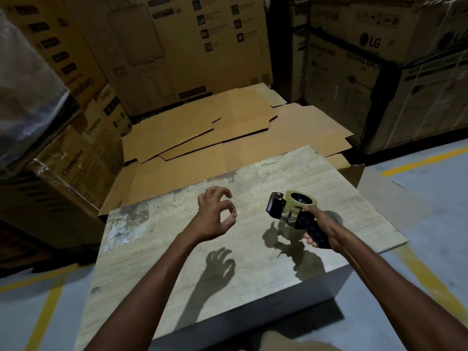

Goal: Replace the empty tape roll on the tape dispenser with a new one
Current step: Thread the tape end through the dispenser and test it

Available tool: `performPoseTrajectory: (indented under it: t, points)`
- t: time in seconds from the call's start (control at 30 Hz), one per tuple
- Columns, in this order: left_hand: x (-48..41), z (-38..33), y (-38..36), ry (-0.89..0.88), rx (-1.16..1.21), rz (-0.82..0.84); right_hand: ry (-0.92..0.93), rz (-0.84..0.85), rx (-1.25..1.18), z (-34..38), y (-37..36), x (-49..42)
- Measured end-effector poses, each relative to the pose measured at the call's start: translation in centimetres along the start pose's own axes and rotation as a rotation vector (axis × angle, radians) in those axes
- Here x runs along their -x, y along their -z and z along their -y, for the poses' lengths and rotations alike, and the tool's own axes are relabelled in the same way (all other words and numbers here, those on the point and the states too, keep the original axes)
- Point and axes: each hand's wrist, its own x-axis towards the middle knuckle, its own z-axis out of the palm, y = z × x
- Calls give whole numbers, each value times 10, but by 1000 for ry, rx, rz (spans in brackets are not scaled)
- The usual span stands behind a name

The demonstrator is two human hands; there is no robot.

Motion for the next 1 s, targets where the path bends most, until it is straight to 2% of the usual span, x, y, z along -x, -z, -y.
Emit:
performPoseTrajectory:
  t: [0.27, 0.43, 0.6, 1.0]
  points:
    - [-26, -31, -39, -29, 3, -15, 4, 36, 55, -1, -4, 4]
    - [-44, -46, -48, -107, -63, 129, 43, 19, 125, -2, -10, 8]
    - [-57, -48, -55, -167, -247, 272, 75, 18, 144, -1, -17, 9]
    - [-63, -47, -57, -228, -239, 348, 79, 64, 207, -5, -25, 15]
